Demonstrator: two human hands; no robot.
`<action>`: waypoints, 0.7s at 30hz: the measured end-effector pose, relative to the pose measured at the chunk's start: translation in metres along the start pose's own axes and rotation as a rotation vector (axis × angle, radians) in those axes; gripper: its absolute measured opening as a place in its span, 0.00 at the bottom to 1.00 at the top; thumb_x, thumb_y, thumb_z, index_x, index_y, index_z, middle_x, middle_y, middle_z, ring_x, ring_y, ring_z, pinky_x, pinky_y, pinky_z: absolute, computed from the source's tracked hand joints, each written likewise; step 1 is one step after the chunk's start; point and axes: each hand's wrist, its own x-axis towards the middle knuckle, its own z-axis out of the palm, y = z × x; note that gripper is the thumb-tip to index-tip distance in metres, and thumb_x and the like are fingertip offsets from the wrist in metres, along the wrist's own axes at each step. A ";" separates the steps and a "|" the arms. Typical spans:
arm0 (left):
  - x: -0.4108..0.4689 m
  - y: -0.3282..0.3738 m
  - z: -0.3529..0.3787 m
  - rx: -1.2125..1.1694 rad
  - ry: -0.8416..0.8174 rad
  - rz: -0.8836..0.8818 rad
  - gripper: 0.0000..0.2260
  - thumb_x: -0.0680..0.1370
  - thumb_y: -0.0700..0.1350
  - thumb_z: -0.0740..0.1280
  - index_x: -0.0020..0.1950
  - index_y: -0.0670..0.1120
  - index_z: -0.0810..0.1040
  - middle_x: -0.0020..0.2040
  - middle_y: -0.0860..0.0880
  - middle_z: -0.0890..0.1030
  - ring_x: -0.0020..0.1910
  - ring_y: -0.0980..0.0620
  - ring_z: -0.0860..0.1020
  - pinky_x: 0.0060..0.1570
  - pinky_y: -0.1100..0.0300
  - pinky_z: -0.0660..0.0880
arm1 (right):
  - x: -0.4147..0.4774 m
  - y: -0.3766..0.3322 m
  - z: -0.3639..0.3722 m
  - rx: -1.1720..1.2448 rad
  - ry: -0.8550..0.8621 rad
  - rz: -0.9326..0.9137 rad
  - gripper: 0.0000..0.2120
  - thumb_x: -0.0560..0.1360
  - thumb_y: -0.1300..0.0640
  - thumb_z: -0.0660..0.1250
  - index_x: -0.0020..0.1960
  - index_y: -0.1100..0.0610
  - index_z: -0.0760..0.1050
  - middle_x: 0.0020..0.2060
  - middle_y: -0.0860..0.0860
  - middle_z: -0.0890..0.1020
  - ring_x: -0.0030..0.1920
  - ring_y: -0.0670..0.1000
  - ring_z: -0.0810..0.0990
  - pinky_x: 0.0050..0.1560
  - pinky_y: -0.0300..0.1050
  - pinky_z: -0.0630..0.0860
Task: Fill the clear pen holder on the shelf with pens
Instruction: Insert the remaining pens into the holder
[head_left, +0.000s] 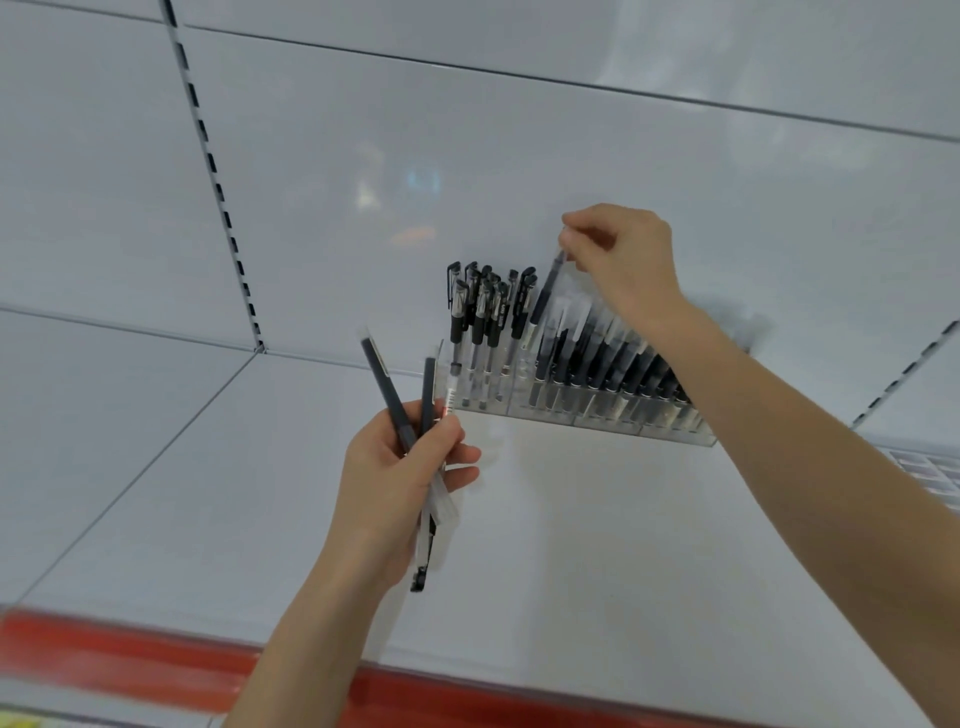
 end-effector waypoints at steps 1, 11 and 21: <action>0.000 0.000 0.000 -0.004 0.000 -0.003 0.02 0.76 0.36 0.64 0.46 0.41 0.76 0.36 0.45 0.78 0.30 0.55 0.80 0.36 0.60 0.81 | 0.002 -0.001 -0.001 -0.010 -0.018 -0.009 0.11 0.75 0.62 0.65 0.56 0.63 0.77 0.45 0.52 0.81 0.45 0.48 0.80 0.56 0.45 0.77; 0.000 -0.002 -0.001 -0.046 0.004 -0.018 0.03 0.76 0.36 0.64 0.47 0.42 0.77 0.35 0.47 0.83 0.36 0.51 0.83 0.40 0.58 0.81 | 0.005 0.006 0.008 -0.336 -0.353 -0.019 0.10 0.75 0.63 0.63 0.53 0.61 0.79 0.51 0.54 0.82 0.50 0.48 0.77 0.52 0.35 0.68; 0.010 0.012 0.004 -0.334 0.047 0.004 0.06 0.76 0.32 0.61 0.45 0.42 0.73 0.38 0.45 0.82 0.37 0.51 0.84 0.36 0.58 0.81 | -0.062 -0.030 -0.007 0.136 -0.269 0.133 0.07 0.76 0.53 0.63 0.50 0.52 0.78 0.44 0.46 0.83 0.44 0.42 0.81 0.51 0.37 0.77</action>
